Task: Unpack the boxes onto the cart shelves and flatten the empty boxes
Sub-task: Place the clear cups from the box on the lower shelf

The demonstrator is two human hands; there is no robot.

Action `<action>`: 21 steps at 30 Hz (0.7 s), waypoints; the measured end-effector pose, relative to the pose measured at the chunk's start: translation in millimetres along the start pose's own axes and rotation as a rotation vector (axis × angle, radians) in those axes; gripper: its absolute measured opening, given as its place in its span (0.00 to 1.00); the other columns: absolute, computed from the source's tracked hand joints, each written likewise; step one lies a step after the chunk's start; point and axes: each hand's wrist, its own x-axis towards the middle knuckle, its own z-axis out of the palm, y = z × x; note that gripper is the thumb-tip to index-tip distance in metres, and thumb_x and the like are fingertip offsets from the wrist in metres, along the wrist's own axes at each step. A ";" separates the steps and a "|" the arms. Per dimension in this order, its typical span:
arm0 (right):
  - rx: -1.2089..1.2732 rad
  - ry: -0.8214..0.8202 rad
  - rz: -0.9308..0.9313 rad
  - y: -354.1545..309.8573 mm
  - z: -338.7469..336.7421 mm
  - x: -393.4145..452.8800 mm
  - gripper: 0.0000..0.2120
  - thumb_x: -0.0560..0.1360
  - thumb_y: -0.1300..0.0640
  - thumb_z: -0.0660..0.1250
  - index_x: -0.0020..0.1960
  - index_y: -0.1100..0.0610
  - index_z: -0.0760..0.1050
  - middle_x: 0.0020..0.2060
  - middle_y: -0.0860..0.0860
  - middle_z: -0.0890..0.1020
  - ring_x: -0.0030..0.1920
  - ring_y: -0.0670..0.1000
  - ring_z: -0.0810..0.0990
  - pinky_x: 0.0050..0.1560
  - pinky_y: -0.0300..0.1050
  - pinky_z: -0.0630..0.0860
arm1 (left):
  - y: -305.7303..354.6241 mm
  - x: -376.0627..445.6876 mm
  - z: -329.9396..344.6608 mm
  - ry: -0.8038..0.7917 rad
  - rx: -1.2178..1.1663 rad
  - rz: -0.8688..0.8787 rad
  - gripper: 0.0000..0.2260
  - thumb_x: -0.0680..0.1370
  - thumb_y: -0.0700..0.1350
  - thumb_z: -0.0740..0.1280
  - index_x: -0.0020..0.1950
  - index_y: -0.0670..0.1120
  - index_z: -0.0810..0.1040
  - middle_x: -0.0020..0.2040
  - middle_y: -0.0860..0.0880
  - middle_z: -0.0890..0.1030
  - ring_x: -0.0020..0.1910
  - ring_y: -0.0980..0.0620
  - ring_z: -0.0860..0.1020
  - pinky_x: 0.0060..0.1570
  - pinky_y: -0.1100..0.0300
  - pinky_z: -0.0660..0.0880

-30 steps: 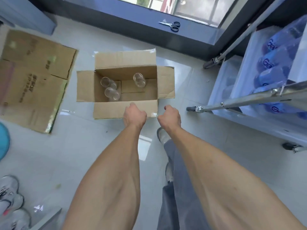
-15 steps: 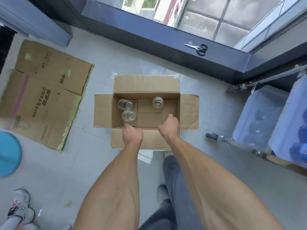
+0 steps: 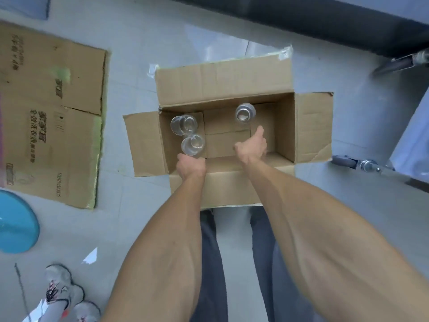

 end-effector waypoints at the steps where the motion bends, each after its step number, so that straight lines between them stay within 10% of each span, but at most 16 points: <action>1: 0.035 0.025 0.021 1.5 9.8 12.1 0.40 0.71 0.60 0.73 0.78 0.53 0.55 0.65 0.59 0.74 0.66 0.58 0.73 0.62 0.47 0.69 | 2.0 12.1 8.9 -0.004 -0.019 -0.021 0.21 0.74 0.41 0.71 0.65 0.39 0.70 0.63 0.39 0.77 0.61 0.39 0.77 0.57 0.51 0.75; 14: 0.222 0.186 -0.044 5.4 76.8 108.2 0.55 0.65 0.54 0.81 0.80 0.48 0.48 0.70 0.55 0.70 0.71 0.57 0.69 0.68 0.52 0.66 | 0.2 82.4 72.3 0.140 -0.385 -0.185 0.40 0.67 0.46 0.79 0.73 0.52 0.61 0.58 0.42 0.79 0.54 0.40 0.79 0.56 0.51 0.75; 21: 0.155 0.298 -0.204 -3.3 72.5 110.5 0.34 0.62 0.53 0.80 0.64 0.55 0.70 0.58 0.52 0.76 0.58 0.55 0.77 0.51 0.41 0.68 | 2.2 82.2 67.9 0.205 -0.397 -0.009 0.29 0.63 0.51 0.79 0.59 0.50 0.69 0.51 0.47 0.79 0.52 0.42 0.78 0.52 0.53 0.75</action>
